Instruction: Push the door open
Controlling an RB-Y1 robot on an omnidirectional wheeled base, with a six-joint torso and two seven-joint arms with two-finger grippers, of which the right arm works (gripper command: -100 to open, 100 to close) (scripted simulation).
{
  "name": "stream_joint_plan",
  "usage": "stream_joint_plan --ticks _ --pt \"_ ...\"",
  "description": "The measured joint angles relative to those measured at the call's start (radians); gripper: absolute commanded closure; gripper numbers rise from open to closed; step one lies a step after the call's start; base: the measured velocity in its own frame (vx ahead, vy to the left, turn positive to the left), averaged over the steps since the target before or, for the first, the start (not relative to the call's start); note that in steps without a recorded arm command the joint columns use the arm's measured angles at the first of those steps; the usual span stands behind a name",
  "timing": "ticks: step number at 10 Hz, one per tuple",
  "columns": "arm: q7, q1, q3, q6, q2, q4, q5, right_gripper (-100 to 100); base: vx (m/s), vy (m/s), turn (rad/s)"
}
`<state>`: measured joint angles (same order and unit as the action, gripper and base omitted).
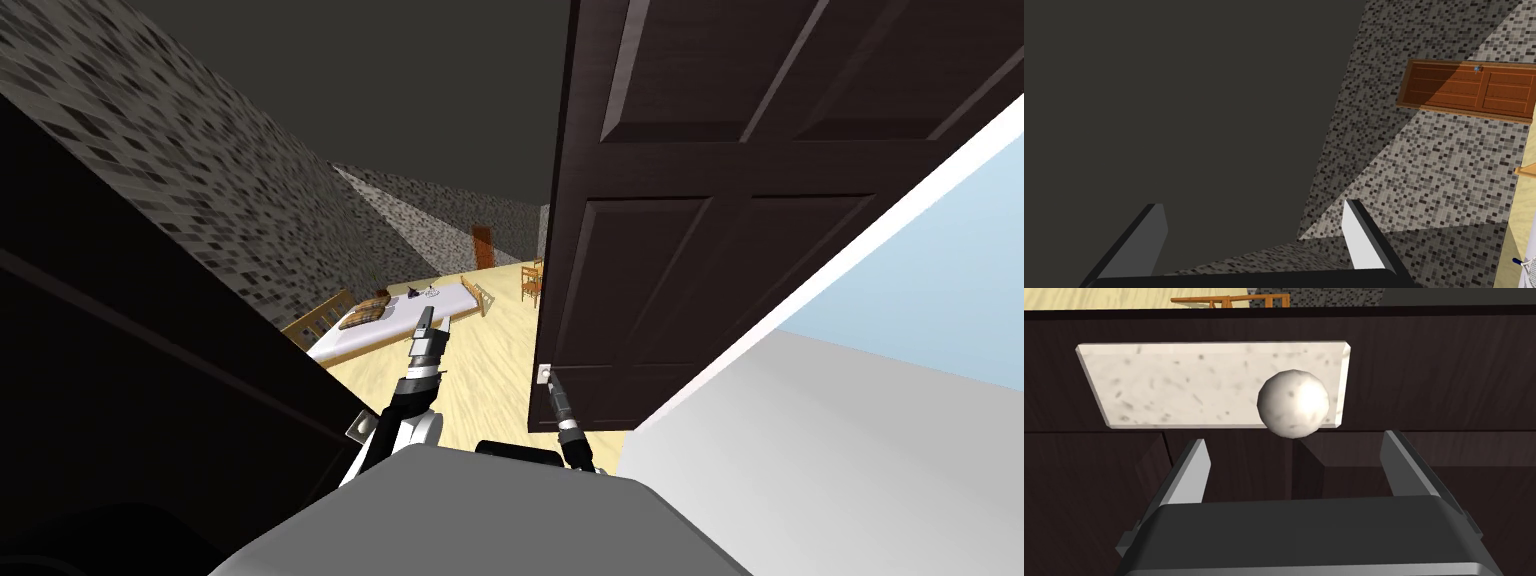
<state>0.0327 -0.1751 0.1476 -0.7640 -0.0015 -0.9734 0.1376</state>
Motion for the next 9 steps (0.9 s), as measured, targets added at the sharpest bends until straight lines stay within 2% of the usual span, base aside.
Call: stream_joint_plan --ticks 1,2,7,9 --pt "-0.001 0.002 -0.002 -0.002 0.016 0.001 -0.002 -100 0.085 0.032 -0.008" --pt "-0.001 0.002 -0.002 -0.004 0.019 0.0 -0.002 100 -0.018 -0.004 0.0" --pt "-0.002 0.001 -0.001 -0.001 0.017 0.003 -0.001 100 -0.016 -0.005 0.004" --pt "-0.003 -0.007 0.002 0.005 0.009 -0.001 -0.004 100 0.135 0.068 -0.114"
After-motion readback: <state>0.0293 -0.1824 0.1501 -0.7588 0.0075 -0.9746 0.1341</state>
